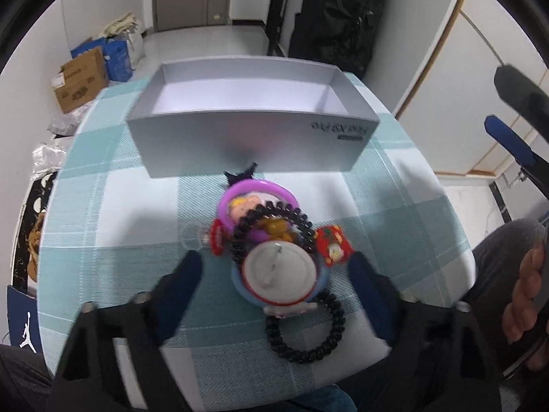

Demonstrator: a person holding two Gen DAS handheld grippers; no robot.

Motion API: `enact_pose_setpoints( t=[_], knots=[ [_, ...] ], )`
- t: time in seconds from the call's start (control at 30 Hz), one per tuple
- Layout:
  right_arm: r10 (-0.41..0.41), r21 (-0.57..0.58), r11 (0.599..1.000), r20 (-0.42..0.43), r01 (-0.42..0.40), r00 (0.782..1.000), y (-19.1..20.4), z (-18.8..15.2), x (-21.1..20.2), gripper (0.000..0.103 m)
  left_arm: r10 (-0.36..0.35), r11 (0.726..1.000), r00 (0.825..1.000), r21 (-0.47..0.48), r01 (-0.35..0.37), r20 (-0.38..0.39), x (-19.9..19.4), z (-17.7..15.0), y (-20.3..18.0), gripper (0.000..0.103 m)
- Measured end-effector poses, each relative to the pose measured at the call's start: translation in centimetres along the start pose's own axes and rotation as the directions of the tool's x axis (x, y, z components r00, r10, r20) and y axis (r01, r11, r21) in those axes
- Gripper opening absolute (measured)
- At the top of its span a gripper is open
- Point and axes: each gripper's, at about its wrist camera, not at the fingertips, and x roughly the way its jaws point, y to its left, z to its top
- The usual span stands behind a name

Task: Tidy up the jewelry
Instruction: 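Move the left gripper toward the black beaded bracelet while the right approaches the red charm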

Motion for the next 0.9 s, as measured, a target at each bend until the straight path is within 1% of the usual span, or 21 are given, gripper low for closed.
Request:
enact_pose_setpoints(
  t=[0.07,0.13,0.2,0.3,0.37,0.57,0.77,0.83,0.9],
  knots=[
    [0.0,0.002,1.0,-0.013,0.0,1.0,-0.1,0.0,0.2,0.103,0.005,1.0,1.0,0.002,-0.005,-0.003,-0.1,-0.2,0.2,0.077],
    [0.002,0.005,1.0,-0.048,-0.002,0.999,-0.2,-0.1,0.6,0.103,-0.004,1.0,1.0,-0.004,0.004,0.002,-0.7,-0.3,0.4,0.077],
    [0.027,0.019,1.0,-0.101,-0.025,0.994,-0.4,-0.4,1.3,0.103,-0.017,1.0,1.0,-0.011,0.017,0.009,-1.0,-0.5,0.8,0.077],
    [0.051,0.029,0.998,-0.163,-0.047,0.985,-0.6,-0.8,2.1,0.103,-0.039,0.999,0.999,-0.03,0.039,-0.001,-1.3,-0.8,1.1,0.077],
    [0.06,0.036,0.998,-0.185,-0.054,0.981,-0.6,-1.1,2.4,0.103,-0.056,0.998,0.998,-0.04,0.055,-0.016,-1.3,-1.4,1.2,0.077],
    [0.071,0.036,0.997,-0.193,-0.065,0.979,0.0,-1.3,2.6,0.103,-0.076,0.997,0.996,-0.022,0.075,-0.054,-1.0,-2.4,0.6,0.077],
    [0.042,0.007,0.999,-0.192,-0.041,0.98,0.6,-1.5,2.7,0.103,-0.066,0.997,0.996,0.036,0.069,-0.067,-0.4,-2.4,-1.2,0.077],
    [0.032,0.012,0.999,-0.193,-0.03,0.981,0.4,-1.4,2.7,0.103,-0.019,0.997,0.998,0.076,0.024,-0.066,-0.2,-2.5,-1.9,0.077],
    [0.021,0.023,1.0,-0.192,-0.017,0.981,0.0,-1.4,2.6,0.103,0.0,0.994,0.998,0.11,0.007,-0.064,0.0,-2.6,-2.6,0.077]
  ],
)
